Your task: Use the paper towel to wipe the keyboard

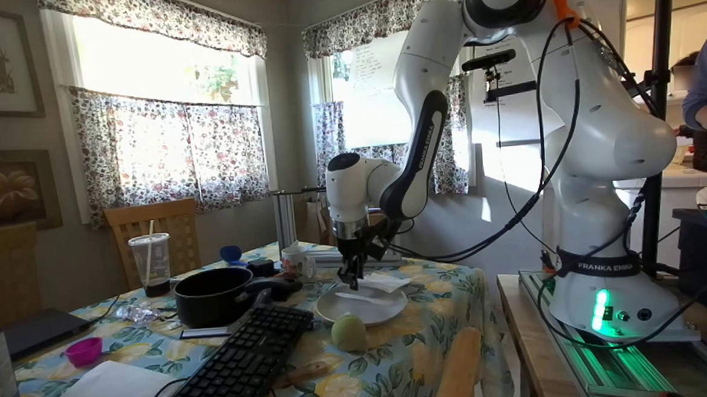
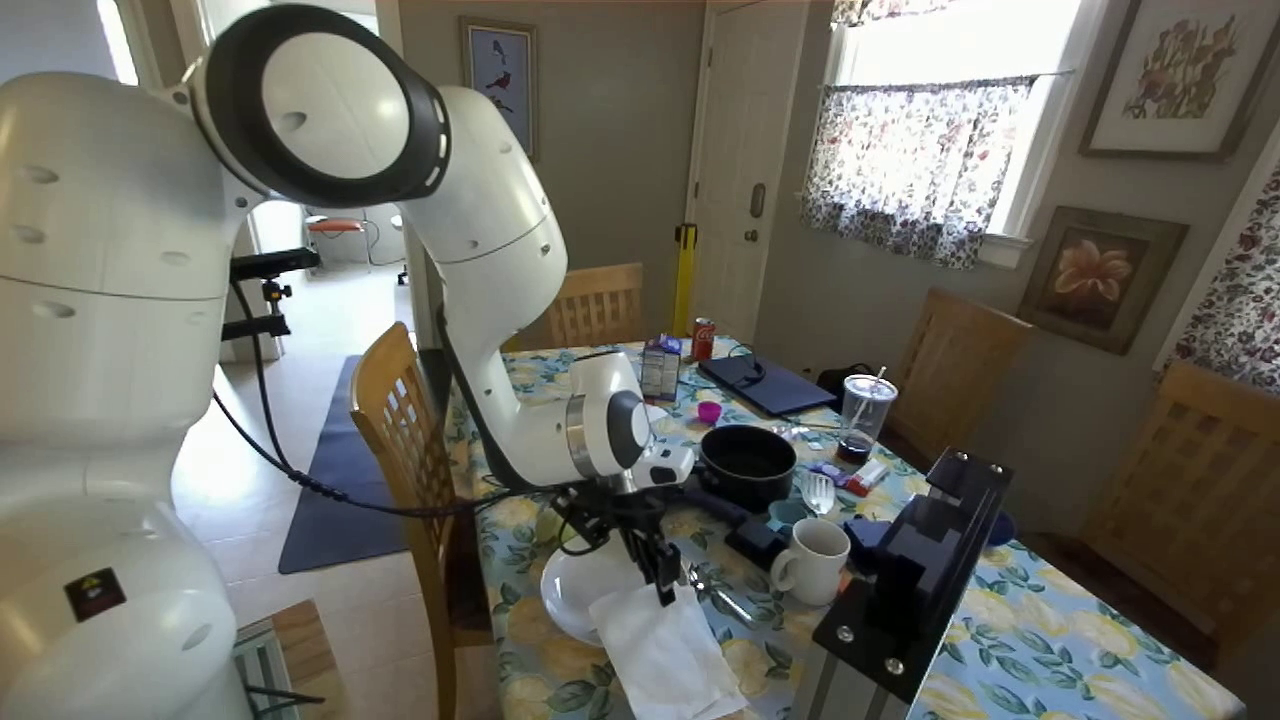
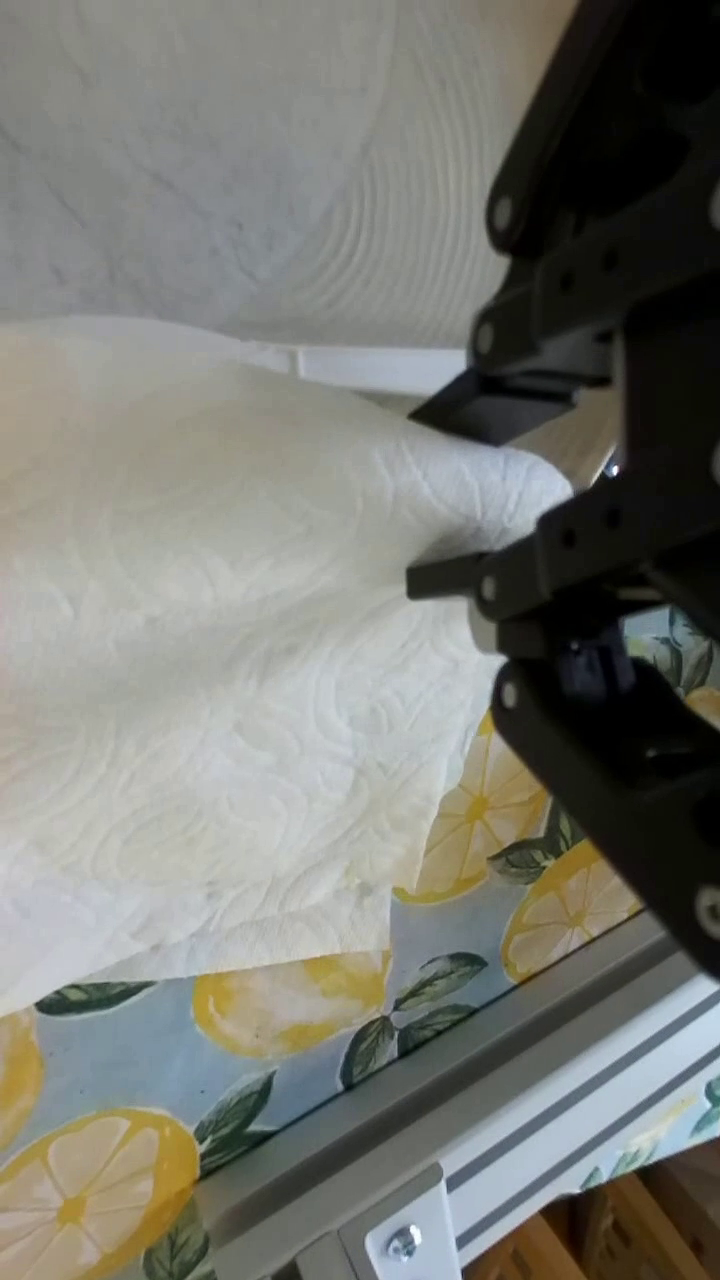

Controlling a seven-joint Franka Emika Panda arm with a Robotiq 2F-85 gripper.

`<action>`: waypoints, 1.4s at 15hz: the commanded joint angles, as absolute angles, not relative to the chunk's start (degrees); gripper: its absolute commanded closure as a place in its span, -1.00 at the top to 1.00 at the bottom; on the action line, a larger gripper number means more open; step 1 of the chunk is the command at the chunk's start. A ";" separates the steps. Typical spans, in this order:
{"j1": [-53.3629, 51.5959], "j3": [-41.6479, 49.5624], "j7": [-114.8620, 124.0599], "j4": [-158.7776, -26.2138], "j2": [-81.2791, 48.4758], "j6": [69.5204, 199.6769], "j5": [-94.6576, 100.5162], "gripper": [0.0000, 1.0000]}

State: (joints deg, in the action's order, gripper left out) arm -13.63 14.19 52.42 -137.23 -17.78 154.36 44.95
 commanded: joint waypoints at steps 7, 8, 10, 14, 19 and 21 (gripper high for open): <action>-16.72 15.72 56.01 -139.03 -12.79 151.89 49.00 -1.00; -16.94 15.50 55.96 -139.72 -10.96 151.26 48.63 -1.00; -14.28 11.39 55.85 -140.12 -7.84 150.55 49.16 -1.00; -13.72 5.31 55.49 -137.24 -5.03 148.63 48.13 -1.00; -14.01 -1.98 55.06 -131.39 -5.11 144.22 48.78 -1.00; -14.39 -3.87 55.82 -128.75 -5.99 142.06 51.14 -1.00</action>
State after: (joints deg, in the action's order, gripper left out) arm -14.62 -1.23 54.05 -132.49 -4.82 145.44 46.95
